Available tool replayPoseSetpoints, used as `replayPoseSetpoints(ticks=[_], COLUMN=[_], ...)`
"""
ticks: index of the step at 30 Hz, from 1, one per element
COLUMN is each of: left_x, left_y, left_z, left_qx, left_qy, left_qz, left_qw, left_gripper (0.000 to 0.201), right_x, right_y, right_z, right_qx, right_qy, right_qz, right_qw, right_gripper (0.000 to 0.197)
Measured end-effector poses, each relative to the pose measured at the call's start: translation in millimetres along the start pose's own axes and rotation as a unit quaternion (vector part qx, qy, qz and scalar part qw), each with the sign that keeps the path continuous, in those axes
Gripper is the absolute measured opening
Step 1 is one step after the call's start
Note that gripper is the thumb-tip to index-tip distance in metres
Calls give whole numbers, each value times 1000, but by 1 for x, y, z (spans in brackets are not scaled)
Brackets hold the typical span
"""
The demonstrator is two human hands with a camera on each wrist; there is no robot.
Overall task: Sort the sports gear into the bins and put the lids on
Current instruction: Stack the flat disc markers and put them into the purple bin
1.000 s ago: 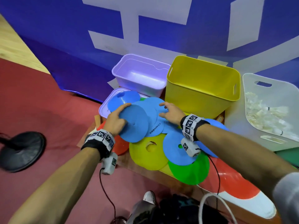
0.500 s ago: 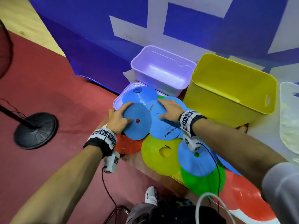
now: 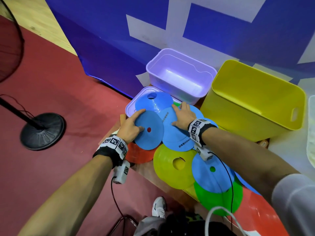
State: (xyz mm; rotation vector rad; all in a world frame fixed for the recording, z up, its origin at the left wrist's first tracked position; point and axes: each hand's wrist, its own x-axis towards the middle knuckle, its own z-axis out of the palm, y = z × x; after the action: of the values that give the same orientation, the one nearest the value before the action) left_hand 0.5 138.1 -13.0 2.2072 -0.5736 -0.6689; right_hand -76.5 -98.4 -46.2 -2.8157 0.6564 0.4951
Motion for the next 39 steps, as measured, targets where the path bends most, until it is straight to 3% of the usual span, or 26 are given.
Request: replayPoseSetpoints(ticks=[7, 12, 19, 29, 39], left_x=[1, -3, 0, -1, -38], left_y=[-8, 5, 40, 145, 269], left_z=[4, 8, 19, 89, 216], left_qx=[-18, -20, -82, -147, -158], left_qy=[9, 3, -22, -122, -271], left_qz=[-6, -12, 57, 188, 290], left_qw=[1000, 1000, 995, 963, 904], left_gripper=[68, 72, 71, 69, 69], right_x=[-9, -23, -56, -162, -309], right_y=[2, 7, 28, 137, 256], right_z=[-15, -27, -45, -77, -68], right_qx=[82, 126, 258, 301, 353], right_qy=[9, 37, 99, 243, 359], right_qz=[-16, -28, 14, 132, 257], right_qw=[996, 991, 961, 913, 825], right_gripper=[50, 50, 54, 55, 54])
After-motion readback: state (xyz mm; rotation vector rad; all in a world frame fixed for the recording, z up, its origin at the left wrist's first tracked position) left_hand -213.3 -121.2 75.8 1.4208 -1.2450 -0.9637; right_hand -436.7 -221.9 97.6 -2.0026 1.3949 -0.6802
